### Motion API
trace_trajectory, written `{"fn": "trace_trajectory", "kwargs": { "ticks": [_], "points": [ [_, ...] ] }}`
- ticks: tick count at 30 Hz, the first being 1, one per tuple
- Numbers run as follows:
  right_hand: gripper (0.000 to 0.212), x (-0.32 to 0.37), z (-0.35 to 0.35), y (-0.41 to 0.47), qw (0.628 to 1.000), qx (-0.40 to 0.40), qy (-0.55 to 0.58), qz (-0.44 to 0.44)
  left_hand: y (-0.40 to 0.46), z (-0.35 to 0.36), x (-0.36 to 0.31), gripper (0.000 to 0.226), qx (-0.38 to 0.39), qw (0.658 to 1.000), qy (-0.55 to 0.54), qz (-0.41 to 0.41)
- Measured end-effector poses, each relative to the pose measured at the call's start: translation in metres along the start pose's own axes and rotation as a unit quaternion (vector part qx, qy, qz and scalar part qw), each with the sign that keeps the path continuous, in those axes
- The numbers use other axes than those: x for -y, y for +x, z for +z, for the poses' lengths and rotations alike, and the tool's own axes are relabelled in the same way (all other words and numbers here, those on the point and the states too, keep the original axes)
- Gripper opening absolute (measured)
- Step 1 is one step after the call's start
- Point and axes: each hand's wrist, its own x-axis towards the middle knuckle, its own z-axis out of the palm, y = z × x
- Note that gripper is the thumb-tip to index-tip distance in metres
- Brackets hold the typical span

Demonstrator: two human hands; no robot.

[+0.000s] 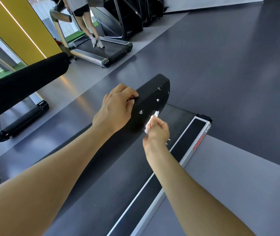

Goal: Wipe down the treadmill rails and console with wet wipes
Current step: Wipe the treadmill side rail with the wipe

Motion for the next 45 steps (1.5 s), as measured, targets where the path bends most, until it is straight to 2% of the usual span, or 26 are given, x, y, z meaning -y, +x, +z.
{"fn": "trace_trajectory", "kwargs": {
  "ticks": [5, 10, 15, 17, 20, 22, 25, 27, 30, 34, 39, 41, 45],
  "points": [
    [0.016, 0.017, 0.007, 0.015, 0.999, -0.028, 0.011, 0.012, 0.000, -0.001, -0.001, 0.022, 0.002, 1.000, 0.006, -0.007],
    [0.008, 0.001, -0.002, -0.002, 0.999, -0.002, -0.023, 0.045, -0.001, -0.001, -0.002, 0.022, 0.001, 1.000, 0.012, -0.003],
    [0.007, 0.024, 0.009, 0.017, 0.998, -0.037, 0.007, 0.049, -0.001, -0.004, -0.005, 0.022, 0.008, 1.000, 0.015, -0.010],
    [0.004, 0.024, 0.009, 0.017, 0.999, -0.038, -0.010, 0.021, -0.001, -0.004, -0.005, 0.022, 0.006, 1.000, 0.016, -0.008],
    [0.021, 0.005, 0.004, -0.001, 0.996, 0.022, -0.030, -0.078, -0.001, -0.004, -0.005, 0.023, 0.008, 1.000, 0.013, -0.004],
    [0.023, -0.015, -0.002, -0.020, 0.984, 0.078, -0.066, -0.148, -0.001, -0.005, -0.005, 0.023, 0.012, 1.000, 0.006, -0.005],
    [0.015, -0.031, -0.007, -0.039, 0.954, 0.123, -0.151, -0.227, 0.000, -0.006, -0.005, 0.024, 0.011, 1.000, -0.013, -0.005],
    [0.013, -0.024, 0.002, -0.034, 0.938, 0.112, -0.181, -0.274, 0.001, -0.006, -0.003, 0.025, 0.016, 0.999, -0.026, -0.009],
    [0.021, 0.007, 0.026, -0.013, 0.928, 0.080, -0.179, -0.316, 0.002, -0.005, 0.000, 0.025, 0.019, 0.999, -0.034, -0.015],
    [0.018, 0.030, 0.040, -0.003, 0.931, 0.062, -0.183, -0.310, 0.002, -0.005, 0.000, 0.025, 0.022, 0.999, -0.039, -0.021],
    [0.008, -0.022, 0.008, -0.045, 0.944, 0.095, -0.150, -0.278, 0.003, -0.004, 0.000, 0.026, 0.019, 0.999, -0.048, -0.015],
    [0.014, -0.019, 0.011, -0.040, 0.949, 0.094, -0.147, -0.263, 0.003, -0.004, 0.001, 0.026, 0.019, 0.999, -0.046, -0.010],
    [0.022, 0.027, 0.035, -0.003, 0.962, 0.043, -0.118, -0.242, 0.002, -0.004, 0.000, 0.026, 0.019, 0.999, -0.048, -0.018]
  ]
}}
